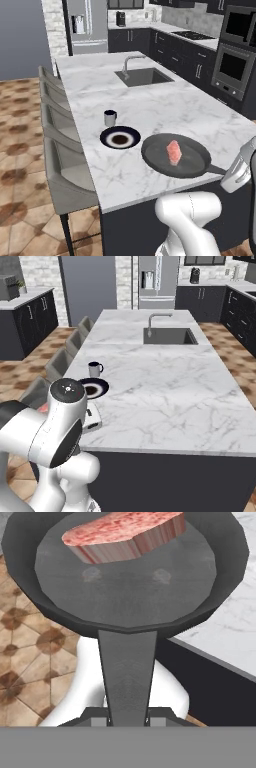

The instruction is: Pick up the pan with the steak in it and place it on the dining table. Then place the steak on the plate.

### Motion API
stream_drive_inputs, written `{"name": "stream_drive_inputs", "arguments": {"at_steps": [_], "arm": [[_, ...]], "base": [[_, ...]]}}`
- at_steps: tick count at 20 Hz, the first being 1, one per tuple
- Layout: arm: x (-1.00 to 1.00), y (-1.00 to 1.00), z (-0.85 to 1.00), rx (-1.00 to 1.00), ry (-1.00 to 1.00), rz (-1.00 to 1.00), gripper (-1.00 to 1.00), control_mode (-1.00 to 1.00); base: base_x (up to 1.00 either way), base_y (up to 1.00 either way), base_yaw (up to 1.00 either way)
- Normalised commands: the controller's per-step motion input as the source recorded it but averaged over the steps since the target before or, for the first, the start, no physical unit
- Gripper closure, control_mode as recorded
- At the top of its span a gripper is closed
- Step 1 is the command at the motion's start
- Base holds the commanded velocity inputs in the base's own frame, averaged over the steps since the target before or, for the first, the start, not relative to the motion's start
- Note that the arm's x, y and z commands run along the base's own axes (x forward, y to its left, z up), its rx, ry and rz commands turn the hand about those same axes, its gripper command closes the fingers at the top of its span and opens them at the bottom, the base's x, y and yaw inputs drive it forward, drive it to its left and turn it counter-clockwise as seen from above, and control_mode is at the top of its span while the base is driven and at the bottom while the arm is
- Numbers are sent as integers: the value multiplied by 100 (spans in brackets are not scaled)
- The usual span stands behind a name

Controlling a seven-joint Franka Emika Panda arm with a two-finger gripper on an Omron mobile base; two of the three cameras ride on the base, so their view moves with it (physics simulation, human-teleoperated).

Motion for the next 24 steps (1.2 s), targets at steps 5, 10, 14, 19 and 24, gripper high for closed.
{"name": "stream_drive_inputs", "arguments": {"at_steps": [5, 10, 14, 19, 24], "arm": [[14, 0, -1, 0, 1, 0, 100, -100], [56, 0, -10, -2, 11, -2, 100, -100], [46, 3, -17, -6, 15, -2, 100, -100], [25, 0, -34, -6, 16, 0, 100, -100], [31, 1, -37, -4, 13, 0, 100, -100]], "base": [[0, 0, 0], [0, 0, 0], [0, 0, 0], [0, 0, 0], [0, 0, 0]]}}
